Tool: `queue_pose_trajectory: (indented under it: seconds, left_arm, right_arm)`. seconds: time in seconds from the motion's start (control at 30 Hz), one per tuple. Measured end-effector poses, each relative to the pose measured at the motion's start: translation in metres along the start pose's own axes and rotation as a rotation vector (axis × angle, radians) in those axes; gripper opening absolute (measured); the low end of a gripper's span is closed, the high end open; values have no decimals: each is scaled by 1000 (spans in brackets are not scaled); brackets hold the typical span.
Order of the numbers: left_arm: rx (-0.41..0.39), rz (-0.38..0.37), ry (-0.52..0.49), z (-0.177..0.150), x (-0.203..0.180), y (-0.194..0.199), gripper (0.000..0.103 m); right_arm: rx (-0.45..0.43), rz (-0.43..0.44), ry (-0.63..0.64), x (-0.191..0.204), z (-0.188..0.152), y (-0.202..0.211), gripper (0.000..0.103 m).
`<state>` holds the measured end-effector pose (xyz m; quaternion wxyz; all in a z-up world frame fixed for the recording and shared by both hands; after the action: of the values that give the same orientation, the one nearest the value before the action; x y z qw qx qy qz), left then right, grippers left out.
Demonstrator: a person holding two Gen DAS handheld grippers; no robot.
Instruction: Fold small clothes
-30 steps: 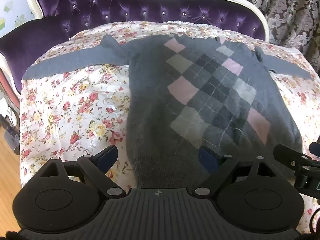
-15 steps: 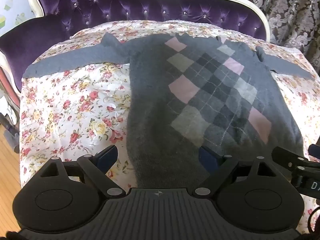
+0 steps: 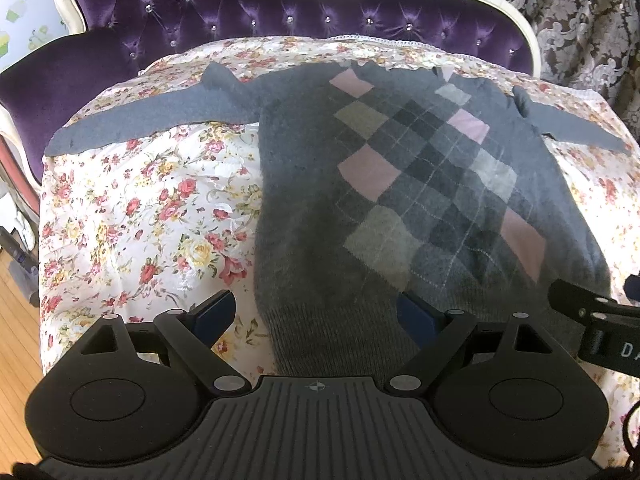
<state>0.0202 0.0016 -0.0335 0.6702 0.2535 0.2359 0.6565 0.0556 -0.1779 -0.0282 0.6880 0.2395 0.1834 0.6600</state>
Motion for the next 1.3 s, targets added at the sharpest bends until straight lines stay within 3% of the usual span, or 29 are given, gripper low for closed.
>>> queue_pose_trajectory:
  seconds: [1.3]
  left_arm:
    - [42, -5, -10, -2, -3, -9, 88]
  right_arm:
    - [33, 13, -5, 2, -3, -4, 102]
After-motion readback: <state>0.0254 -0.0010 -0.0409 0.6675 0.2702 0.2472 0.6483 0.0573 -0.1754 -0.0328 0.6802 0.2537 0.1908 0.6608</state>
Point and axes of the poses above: each gripper's, at about its wrist camera, not at the fingertips, and y roughly against the way its jaws point, x to its left, z to its top, the point moved 3 cm from there along -y, roughly the way its jaws point, and after that the axes turned 12 degrees about -x, right-handed, at the moved point
